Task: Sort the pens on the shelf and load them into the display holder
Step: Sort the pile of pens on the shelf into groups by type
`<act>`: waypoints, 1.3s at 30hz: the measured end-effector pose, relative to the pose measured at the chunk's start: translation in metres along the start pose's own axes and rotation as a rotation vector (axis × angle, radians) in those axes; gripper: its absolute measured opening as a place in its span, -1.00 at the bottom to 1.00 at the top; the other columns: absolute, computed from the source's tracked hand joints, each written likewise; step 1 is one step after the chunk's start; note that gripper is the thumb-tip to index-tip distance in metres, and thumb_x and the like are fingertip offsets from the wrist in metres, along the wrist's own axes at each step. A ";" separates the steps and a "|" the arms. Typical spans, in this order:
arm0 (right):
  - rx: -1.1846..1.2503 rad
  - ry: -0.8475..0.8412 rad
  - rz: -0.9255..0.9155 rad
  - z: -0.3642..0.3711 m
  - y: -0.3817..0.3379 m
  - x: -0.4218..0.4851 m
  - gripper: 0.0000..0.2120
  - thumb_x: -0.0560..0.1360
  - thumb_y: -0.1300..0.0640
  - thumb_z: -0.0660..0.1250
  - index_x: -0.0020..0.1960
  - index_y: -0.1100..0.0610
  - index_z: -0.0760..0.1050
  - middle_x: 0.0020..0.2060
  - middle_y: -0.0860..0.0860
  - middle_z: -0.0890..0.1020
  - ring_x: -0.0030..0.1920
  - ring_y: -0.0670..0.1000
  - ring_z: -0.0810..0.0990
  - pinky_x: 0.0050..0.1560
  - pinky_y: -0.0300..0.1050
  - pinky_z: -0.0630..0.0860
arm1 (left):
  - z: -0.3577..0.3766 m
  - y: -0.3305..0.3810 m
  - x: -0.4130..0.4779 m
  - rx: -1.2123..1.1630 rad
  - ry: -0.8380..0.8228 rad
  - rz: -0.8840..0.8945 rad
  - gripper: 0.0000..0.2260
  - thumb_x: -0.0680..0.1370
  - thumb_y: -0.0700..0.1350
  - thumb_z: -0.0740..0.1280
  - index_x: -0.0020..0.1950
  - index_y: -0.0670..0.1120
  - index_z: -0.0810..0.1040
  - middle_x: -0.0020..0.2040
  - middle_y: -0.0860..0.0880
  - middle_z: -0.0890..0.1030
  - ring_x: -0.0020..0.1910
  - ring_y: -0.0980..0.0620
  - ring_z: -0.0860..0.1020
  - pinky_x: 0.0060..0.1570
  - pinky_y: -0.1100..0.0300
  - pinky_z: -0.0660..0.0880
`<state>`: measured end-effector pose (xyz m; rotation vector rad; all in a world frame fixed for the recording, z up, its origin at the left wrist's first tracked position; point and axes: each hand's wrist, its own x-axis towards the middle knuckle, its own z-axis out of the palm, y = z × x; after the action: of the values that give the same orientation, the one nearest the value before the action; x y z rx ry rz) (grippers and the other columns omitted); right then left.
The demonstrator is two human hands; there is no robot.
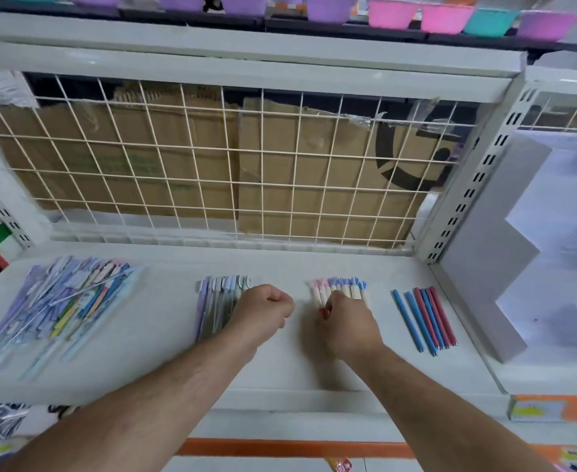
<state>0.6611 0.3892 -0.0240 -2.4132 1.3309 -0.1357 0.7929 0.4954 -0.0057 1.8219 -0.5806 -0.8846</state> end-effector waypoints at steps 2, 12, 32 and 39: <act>-0.025 -0.009 -0.017 0.001 0.001 0.001 -0.85 0.63 0.05 0.18 0.09 0.09 0.46 -0.09 0.05 0.63 -0.07 0.10 0.61 -0.05 0.00 0.60 | 0.003 0.000 0.000 0.017 0.003 -0.004 -0.93 0.39 -0.18 0.36 -0.22 -0.04 0.63 -0.32 0.08 0.64 -0.42 0.18 0.55 -0.40 0.29 0.39; -0.058 0.085 -0.198 0.006 -0.004 -0.001 -0.83 0.58 -0.04 0.22 0.06 0.04 0.44 -0.06 -0.01 0.58 -0.11 0.08 0.59 -0.29 -0.13 0.29 | 0.004 -0.009 -0.003 0.268 0.131 0.119 -0.91 0.46 -0.09 0.33 -0.23 0.06 0.59 -0.35 0.18 0.63 -0.41 0.20 0.56 -0.46 0.32 0.40; -0.011 0.098 -0.492 0.061 -0.153 -0.017 -0.74 0.52 0.02 0.31 0.18 0.05 0.55 0.10 0.00 0.58 0.13 0.07 0.57 -0.05 -0.11 0.52 | -0.150 -0.061 -0.009 0.668 0.333 0.352 -0.85 0.49 -0.05 0.34 0.04 0.01 0.59 0.00 0.06 0.60 -0.02 0.06 0.56 -0.07 0.22 0.47; 0.022 0.070 -0.473 0.092 -0.217 -0.018 -0.71 0.55 -0.01 0.30 0.24 0.03 0.54 0.22 -0.02 0.55 0.17 0.06 0.58 0.09 -0.08 0.52 | -0.237 -0.079 0.007 1.097 0.401 0.329 -0.63 0.53 0.07 0.26 0.30 -0.05 0.47 0.24 -0.05 0.52 0.27 -0.09 0.41 0.20 0.01 0.40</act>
<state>0.8473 0.5338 -0.0262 -2.6804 0.7540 -0.3594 0.9839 0.6565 -0.0227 2.6414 -1.1915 0.1228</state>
